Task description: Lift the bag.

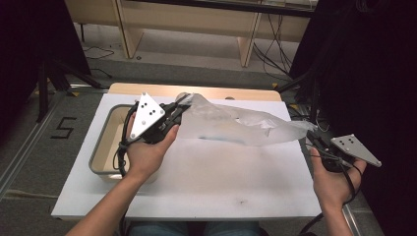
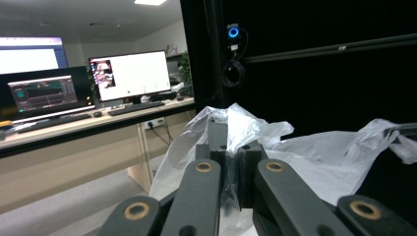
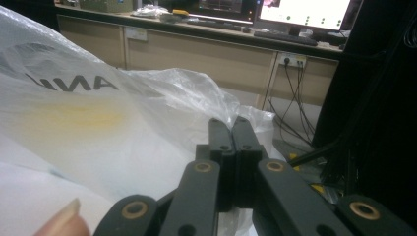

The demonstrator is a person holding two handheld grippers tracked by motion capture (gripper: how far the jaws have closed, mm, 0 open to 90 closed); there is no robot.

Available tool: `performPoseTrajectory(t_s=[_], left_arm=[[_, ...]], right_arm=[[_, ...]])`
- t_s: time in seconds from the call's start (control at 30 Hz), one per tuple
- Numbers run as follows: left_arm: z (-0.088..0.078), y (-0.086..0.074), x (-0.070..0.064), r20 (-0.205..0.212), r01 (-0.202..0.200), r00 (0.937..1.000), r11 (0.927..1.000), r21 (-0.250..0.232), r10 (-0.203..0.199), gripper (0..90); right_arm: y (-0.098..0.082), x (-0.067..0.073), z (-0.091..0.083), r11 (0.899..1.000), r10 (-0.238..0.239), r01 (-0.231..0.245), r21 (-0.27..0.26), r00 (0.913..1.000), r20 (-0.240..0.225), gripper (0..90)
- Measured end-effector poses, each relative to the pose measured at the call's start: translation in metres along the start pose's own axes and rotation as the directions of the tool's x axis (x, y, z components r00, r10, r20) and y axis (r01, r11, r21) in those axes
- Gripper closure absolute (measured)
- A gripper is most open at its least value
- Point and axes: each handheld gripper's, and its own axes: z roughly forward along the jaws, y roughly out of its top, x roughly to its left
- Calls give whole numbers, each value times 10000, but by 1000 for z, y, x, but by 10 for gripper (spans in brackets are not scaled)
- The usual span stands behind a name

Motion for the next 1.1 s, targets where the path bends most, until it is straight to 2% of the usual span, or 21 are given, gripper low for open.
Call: performPoseTrajectory(t_s=[0.2, 0.57, 0.83, 1.1], left_arm=[[-1, 6, -2, 58, -9, 10000, 9998, -203, 10, 894], [4, 6, 0, -6, 52, 10000, 9999, -160, -52, 894], [13, -4, 9, -375, -7, 9993, 10000, 10, 8, 893], [25, -12, 22, -774, -211, 9967, 9991, 371, 239, 893]], right_arm=[[2, -2, -3, 9999, 32, -31, -124, 10000, 88, 900], [4, -4, -5, 9998, 85, -82, -182, 9999, 145, 900], [2, -2, 0, 9999, 92, -91, -95, 9999, 92, 900], [0, 3, 10, 9999, 48, -47, -130, 10000, 68, 900]])
